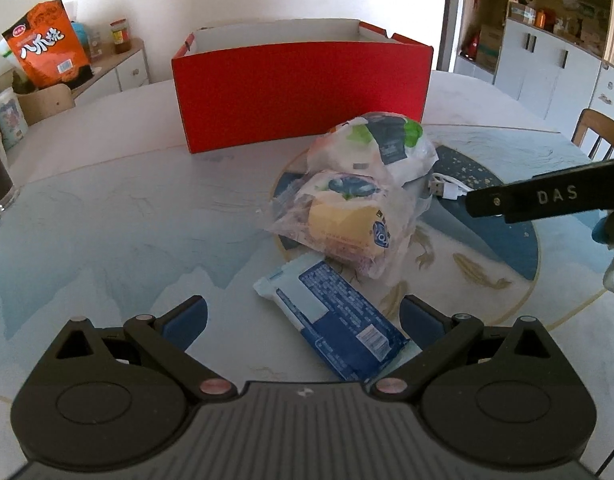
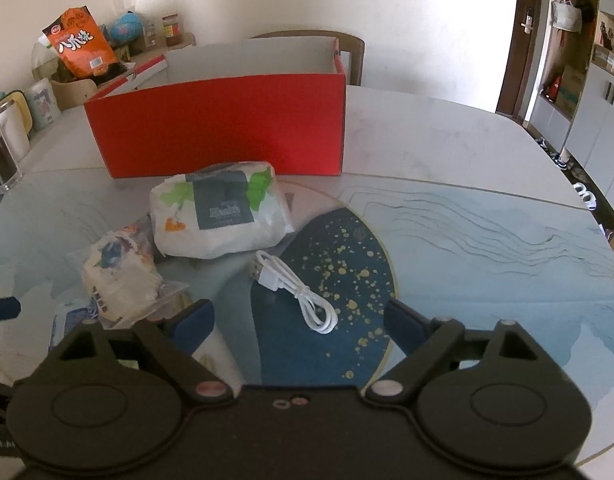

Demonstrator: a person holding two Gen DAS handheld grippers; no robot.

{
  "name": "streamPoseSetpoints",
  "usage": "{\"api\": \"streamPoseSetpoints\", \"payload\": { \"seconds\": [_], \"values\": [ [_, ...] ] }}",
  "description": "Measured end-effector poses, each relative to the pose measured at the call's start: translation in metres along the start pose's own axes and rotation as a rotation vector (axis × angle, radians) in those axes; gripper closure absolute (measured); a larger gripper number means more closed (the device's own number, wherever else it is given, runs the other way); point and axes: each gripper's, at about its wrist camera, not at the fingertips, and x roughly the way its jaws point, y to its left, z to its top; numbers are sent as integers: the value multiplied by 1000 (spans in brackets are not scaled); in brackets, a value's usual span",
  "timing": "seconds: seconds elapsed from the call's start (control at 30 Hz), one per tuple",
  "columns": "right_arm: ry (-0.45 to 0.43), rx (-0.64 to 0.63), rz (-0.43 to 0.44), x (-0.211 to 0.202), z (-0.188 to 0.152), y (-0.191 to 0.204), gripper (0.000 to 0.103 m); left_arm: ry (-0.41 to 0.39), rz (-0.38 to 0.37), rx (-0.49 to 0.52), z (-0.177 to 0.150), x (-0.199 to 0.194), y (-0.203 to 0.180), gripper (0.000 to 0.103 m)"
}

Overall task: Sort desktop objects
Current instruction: 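Grasp the blue-and-white wrapped bar with left tool while right tool grasps the white USB cable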

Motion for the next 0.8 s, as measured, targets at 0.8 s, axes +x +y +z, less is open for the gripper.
{"api": "streamPoseSetpoints", "payload": {
  "seconds": [0.8],
  "values": [
    [23,-45,-30,36,7,3,32,11,-8,7,-9,13,2,4]
  ]
}}
